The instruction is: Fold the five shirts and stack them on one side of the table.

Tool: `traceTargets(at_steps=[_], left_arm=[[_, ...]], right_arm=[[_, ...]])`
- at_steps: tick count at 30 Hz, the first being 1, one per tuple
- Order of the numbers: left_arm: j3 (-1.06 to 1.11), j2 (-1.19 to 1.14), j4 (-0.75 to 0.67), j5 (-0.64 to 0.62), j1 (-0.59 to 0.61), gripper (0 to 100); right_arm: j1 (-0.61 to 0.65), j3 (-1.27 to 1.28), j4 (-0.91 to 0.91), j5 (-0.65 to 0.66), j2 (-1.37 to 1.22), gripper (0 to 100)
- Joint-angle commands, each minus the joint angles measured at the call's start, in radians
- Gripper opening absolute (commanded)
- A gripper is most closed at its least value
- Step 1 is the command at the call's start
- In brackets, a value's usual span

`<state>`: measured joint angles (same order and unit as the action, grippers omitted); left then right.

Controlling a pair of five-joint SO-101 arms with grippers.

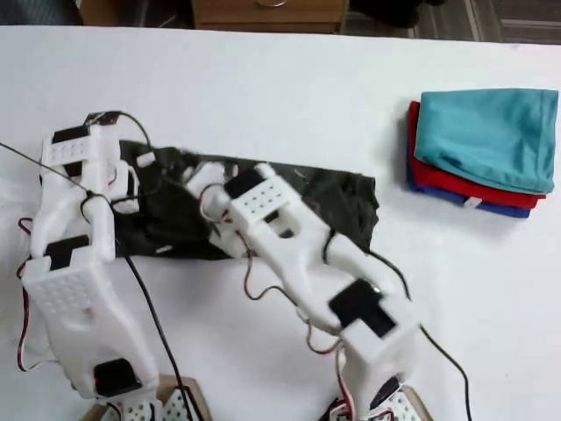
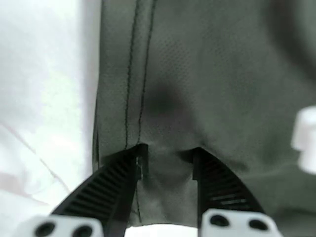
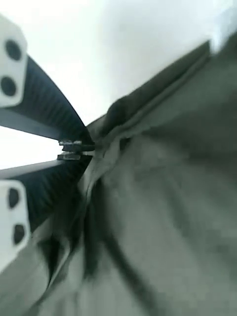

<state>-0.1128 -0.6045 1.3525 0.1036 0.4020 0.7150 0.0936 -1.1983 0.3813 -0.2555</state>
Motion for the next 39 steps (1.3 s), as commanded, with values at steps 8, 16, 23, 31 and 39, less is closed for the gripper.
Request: traceTargets(at_steps=[8, 16, 23, 31, 39], left_arm=[[-0.349, -0.026, 0.204, -0.086, 0.02, 18], [-0.547, -0.206, 0.216, 0.0, 0.094, 30], [-0.769, -0.413, 0.279, -0.002, 0.089, 27], [-0.963, -0.557, 0.434, 0.005, 0.049, 27], [-0.94, -0.562, 0.436, 0.061, 0.017, 4]], right_arm=[[-0.249, -0.009, -0.067, 0.002, 0.354, 2.0], [-0.438, -0.005, -0.24, 0.095, 0.516, 1.9], [-0.469, -0.003, -0.312, 0.1, 0.621, 1.9], [-0.47, -0.006, -0.309, 0.1, 0.639, 1.9], [-0.616, -0.003, -0.317, 0.101, 0.638, 1.9]])
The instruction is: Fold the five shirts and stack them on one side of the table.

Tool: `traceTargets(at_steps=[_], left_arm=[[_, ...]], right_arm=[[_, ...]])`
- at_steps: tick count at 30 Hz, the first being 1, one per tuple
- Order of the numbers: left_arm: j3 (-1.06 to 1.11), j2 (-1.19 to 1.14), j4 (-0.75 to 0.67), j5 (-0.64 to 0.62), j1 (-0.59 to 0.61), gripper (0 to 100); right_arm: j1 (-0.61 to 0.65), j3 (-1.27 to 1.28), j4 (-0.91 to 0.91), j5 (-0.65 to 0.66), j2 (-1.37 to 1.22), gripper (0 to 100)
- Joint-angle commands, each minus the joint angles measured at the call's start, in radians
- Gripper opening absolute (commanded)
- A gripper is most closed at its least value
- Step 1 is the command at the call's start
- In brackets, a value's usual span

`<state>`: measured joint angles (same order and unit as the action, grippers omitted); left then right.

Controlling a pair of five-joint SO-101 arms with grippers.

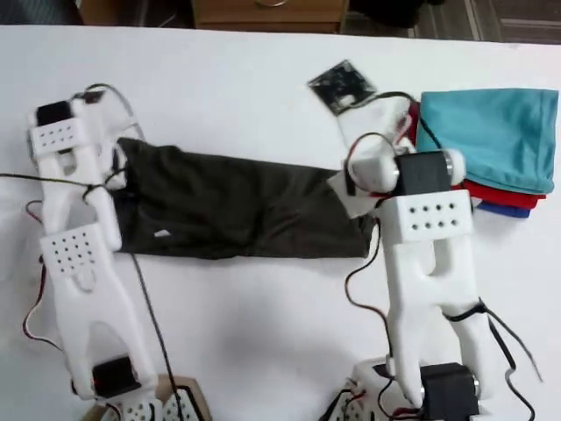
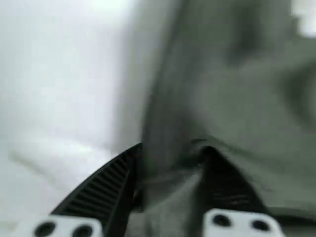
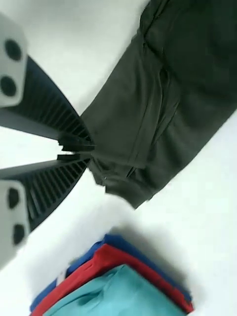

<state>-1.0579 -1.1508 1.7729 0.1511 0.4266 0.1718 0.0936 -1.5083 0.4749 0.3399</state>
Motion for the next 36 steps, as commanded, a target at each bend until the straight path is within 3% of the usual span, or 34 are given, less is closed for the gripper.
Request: traceTargets(at_steps=[1, 8, 19, 26, 30, 36], left_arm=[[0.007, -0.015, 0.015, 0.017, -0.008, 4], [0.035, 0.041, 0.017, 0.018, 0.02, 2], [0.452, 0.569, 0.014, 0.078, 0.038, 2], [0.661, 0.761, 0.014, 0.046, -0.21, 2], [0.696, 0.839, 0.014, -0.002, -0.385, 2], [0.685, 0.901, 0.012, -0.029, -0.621, 2]], right_arm=[[-0.108, 0.005, -0.005, 0.008, 0.041, 1.9], [-0.248, 0.255, 0.091, 0.008, 0.047, 1.9], [-0.297, 0.862, 0.449, 0.009, 0.325, 1.9], [-0.464, 1.108, 0.717, 0.014, 0.358, 1.9], [-0.568, 1.22, 0.834, 0.127, 0.358, 1.9], [-0.598, 1.258, 0.863, 0.069, 0.39, 1.9]])
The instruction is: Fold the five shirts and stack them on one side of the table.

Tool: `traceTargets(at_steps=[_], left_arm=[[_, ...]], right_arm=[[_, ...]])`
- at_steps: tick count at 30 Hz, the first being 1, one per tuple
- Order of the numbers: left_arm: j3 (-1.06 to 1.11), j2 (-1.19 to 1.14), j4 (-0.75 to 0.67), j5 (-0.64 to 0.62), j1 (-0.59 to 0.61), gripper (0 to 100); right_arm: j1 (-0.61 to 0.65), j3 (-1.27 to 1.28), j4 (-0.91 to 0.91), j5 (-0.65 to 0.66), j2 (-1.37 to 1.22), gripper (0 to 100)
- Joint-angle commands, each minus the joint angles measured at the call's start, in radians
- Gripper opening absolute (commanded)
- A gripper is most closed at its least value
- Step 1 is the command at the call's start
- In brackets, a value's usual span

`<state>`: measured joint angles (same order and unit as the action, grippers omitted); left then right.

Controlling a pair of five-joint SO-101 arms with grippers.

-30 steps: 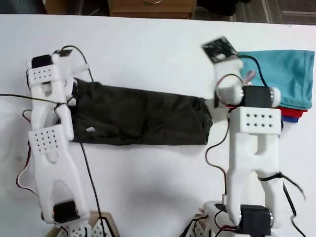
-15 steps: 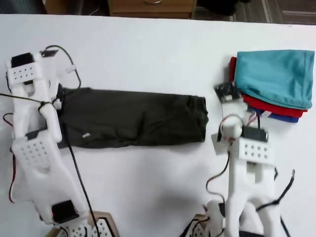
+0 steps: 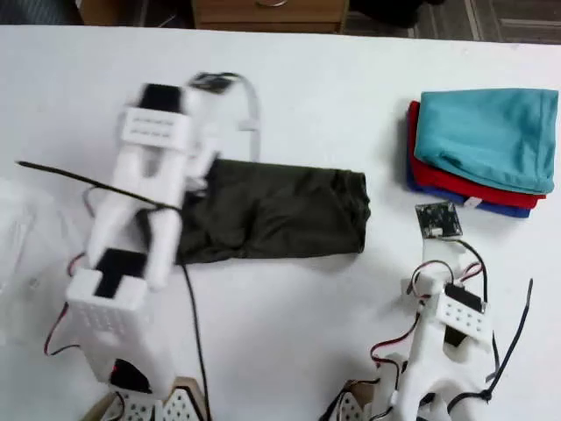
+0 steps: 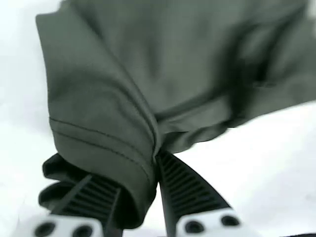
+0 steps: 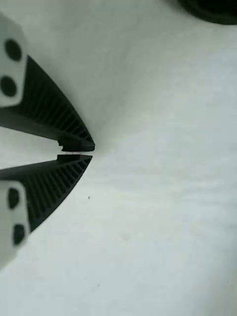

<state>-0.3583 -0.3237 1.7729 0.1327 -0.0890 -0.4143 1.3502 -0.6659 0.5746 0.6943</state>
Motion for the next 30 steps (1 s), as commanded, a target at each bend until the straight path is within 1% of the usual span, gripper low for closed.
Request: traceTargets(at_steps=[1, 3, 6, 11, 14, 18, 23, 30], left_arm=[[-0.028, 0.074, 0.012, -0.011, -0.143, 2], [-0.071, 0.068, 0.005, -0.011, -0.212, 3], [-0.136, 0.068, -0.048, -0.011, -0.307, 3], [-0.171, 0.064, -0.167, -0.003, -0.411, 3], [-0.18, 0.018, -0.218, -0.003, -0.433, 3], [-0.213, -0.086, -0.245, -0.003, -0.453, 3], [-0.394, -0.219, -0.242, -0.009, -0.457, 3], [-0.648, -0.39, -0.17, -0.006, -0.509, 3]], right_arm=[[-0.012, 0.003, 0.021, -0.038, 0.036, 1.9], [-0.012, 0.003, 0.021, -0.038, 0.036, 1.9], [-0.012, 0.003, 0.021, -0.041, 0.036, 1.9], [-0.012, 0.003, 0.019, -0.04, 0.036, 1.9], [-0.012, 0.003, 0.019, -0.04, 0.036, 1.9], [-0.012, 0.003, 0.019, -0.041, 0.036, 1.9], [-0.012, 0.003, 0.019, -0.044, 0.036, 1.9], [-0.012, 0.003, 0.019, -0.044, 0.036, 1.9]])
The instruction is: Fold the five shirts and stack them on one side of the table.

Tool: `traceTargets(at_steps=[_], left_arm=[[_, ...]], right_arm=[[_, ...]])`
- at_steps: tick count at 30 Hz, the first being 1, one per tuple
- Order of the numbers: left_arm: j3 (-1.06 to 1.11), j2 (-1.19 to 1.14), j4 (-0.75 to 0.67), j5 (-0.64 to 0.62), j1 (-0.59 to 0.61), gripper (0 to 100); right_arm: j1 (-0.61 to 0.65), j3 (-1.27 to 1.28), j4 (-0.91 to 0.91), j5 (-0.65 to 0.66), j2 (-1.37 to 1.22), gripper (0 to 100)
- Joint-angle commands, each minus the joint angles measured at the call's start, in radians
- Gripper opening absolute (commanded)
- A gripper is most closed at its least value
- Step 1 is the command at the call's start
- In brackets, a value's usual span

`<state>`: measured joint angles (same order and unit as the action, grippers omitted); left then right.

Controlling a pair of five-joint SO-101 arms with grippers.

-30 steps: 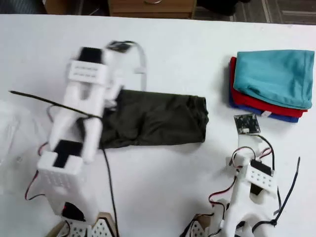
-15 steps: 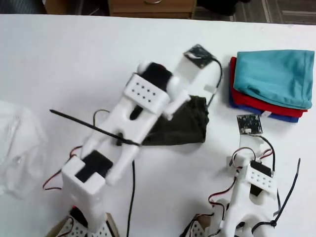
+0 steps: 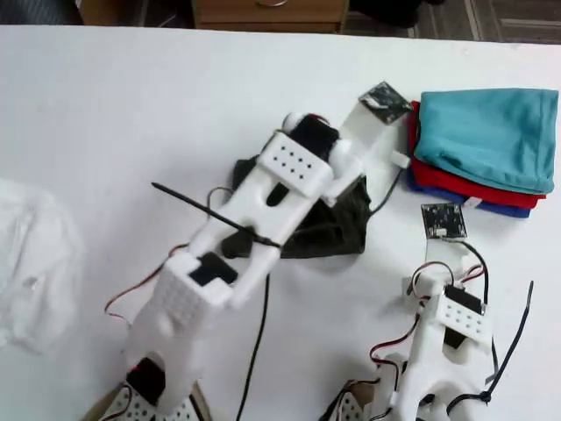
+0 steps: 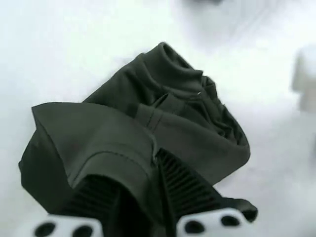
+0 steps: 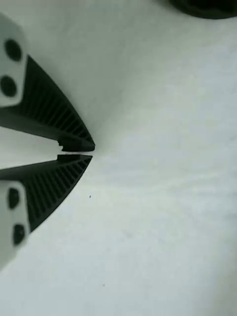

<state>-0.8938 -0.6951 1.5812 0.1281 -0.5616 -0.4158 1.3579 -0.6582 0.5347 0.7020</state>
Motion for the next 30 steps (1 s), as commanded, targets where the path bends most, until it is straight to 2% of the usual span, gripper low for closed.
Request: traceTargets(at_steps=[1, 4, 8, 10, 13, 16, 19, 21, 24, 30], left_arm=[[-0.14, -0.041, 0.023, -0.002, -0.043, 3], [-0.214, -0.104, 0.044, 0.0, -0.049, 10], [-0.331, -0.135, 0.104, -0.005, -0.034, 27], [-0.421, -0.133, 0.155, 0.0, -0.025, 30], [-0.568, -0.133, 0.21, 0.002, 0.021, 27], [-0.596, -0.133, 0.21, 0.002, 0.091, 21], [-0.487, -0.132, 0.21, 0.002, 0.124, 2], [-0.383, -0.132, 0.21, 0.002, 0.13, 5], [-0.26, -0.132, 0.21, 0.002, 0.133, 3], [-0.177, -0.149, 0.203, 0.003, 0.126, 2]], right_arm=[[-0.01, -0.005, 0.012, -0.005, 0.028, 1.9], [-0.01, -0.003, 0.01, -0.005, 0.028, 1.9], [-0.01, -0.003, 0.01, -0.005, 0.028, 1.9], [-0.01, -0.003, 0.01, -0.005, 0.028, 1.9], [-0.01, -0.003, 0.01, -0.003, 0.028, 1.9], [-0.01, -0.003, 0.01, -0.002, 0.028, 1.9], [-0.01, -0.003, 0.012, 0.0, 0.028, 1.9], [-0.01, -0.003, 0.012, 0.0, 0.028, 1.9], [-0.01, -0.003, 0.012, 0.0, 0.028, 1.9], [-0.01, -0.003, 0.012, 0.0, 0.028, 1.9]])
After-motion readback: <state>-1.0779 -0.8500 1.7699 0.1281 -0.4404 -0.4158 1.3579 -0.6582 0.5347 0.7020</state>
